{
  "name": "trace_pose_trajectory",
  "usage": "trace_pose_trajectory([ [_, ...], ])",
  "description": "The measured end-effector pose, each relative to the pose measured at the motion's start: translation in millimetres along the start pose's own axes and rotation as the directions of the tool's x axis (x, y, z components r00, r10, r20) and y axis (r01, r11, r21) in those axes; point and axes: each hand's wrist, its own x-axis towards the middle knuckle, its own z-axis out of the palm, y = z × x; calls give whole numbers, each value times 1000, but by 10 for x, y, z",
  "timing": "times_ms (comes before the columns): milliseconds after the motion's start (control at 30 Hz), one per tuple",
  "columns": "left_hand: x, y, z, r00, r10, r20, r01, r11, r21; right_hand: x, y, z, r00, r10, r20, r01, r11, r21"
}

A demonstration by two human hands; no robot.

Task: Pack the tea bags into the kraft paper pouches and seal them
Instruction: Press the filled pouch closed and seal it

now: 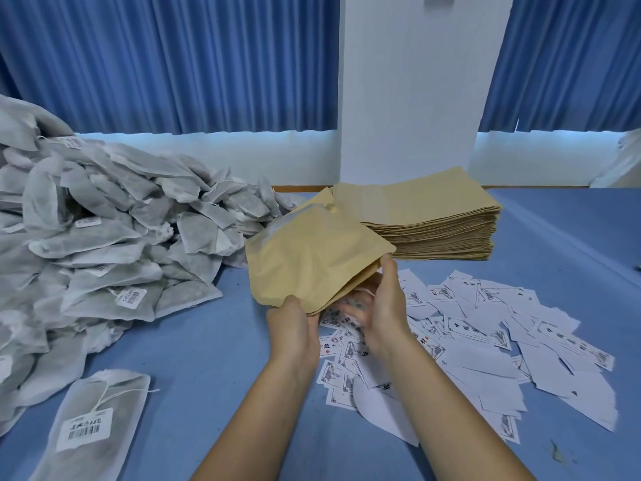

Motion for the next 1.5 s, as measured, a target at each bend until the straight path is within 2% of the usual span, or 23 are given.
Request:
trace_pose_trajectory([
  [133, -2, 4, 2, 999, 18, -28, -17, 1000, 19, -15, -69, -11, 991, -113, -65, 115, 993, 23],
  [233, -14, -7, 0, 1000, 7, -31, -7, 1000, -13, 2, -85, -61, 973, -199, -119, 190, 978, -86],
  [333, -26, -45, -3, 988, -133, 83, 144, 980, -135, 38, -86, -105, 973, -192, -129, 178, 978, -113],
  [433, -38, -95, 4, 952, -256, 166, 278, 952, -127, 50, -77, -120, 984, -132, -121, 120, 988, -101],
  [600, 27, -126, -19, 969, -232, 83, 240, 966, -95, 72, -95, -167, 977, -143, -162, 120, 982, -144],
  [733, -4, -147, -16, 966, -248, 72, 254, 964, -83, 72, -74, -169, 970, -154, -191, 123, 979, -164],
  [1000, -8, -166, -28, 966, -254, 41, 257, 961, -102, 61, -111, -190, 975, -152, -163, 121, 975, -186],
  [1100, -16, -179, -36, 966, -258, 34, 260, 961, -96, 78, -73, -186, 975, -157, -158, 115, 962, -246],
  [1233, 6, -172, -43, 971, -232, 51, 237, 965, -111, 56, -25, -158, 989, -107, -105, 74, 956, -285],
  [1367, 18, -170, -49, 974, -221, 53, 225, 969, -100, 86, -6, -199, 973, -195, -125, 141, 927, -348],
  [1433, 27, -171, -46, 975, -218, 46, 222, 971, -91, 86, 8, -188, 980, -166, -111, 122, 937, -327],
  [1500, 27, -172, -50, 974, -219, 57, 222, 972, -70, 60, 47, -152, 995, -71, -64, 54, 972, -230],
])
